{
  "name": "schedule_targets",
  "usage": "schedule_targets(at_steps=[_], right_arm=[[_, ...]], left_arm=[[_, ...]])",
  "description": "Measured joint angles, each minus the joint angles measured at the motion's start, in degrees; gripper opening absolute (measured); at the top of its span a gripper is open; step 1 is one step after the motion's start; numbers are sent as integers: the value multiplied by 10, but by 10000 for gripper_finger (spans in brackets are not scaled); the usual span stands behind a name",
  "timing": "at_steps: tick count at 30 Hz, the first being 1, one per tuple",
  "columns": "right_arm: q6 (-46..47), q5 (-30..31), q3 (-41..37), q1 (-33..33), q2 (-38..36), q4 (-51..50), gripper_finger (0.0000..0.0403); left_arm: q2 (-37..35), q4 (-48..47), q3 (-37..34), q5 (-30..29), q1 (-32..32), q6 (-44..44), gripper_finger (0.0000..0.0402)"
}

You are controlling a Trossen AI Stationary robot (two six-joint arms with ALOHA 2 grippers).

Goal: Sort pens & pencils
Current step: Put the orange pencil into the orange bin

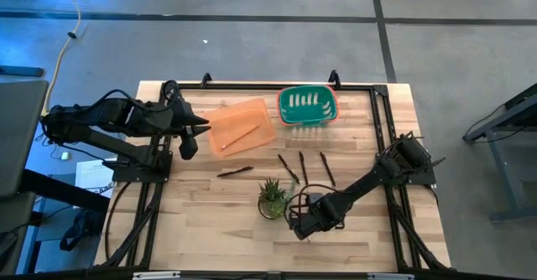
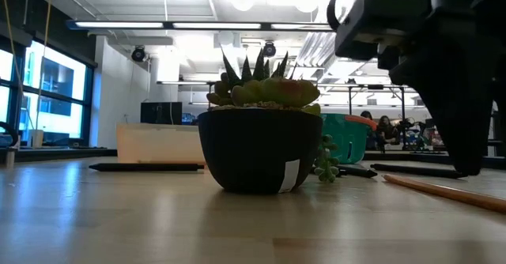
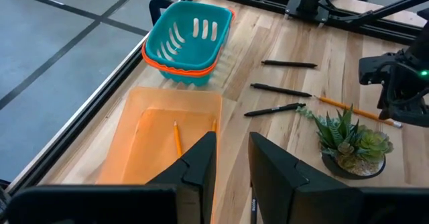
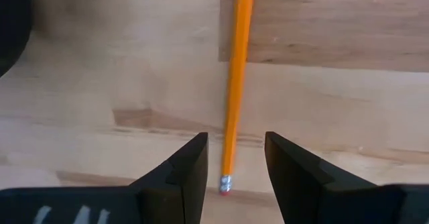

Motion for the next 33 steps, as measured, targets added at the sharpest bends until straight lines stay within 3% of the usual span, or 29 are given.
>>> schedule_targets(at_steps=[33], right_arm=[[-30, -34, -3, -14, 25, 26, 140]], left_arm=[[0, 0, 0, 0, 0, 2, 76]])
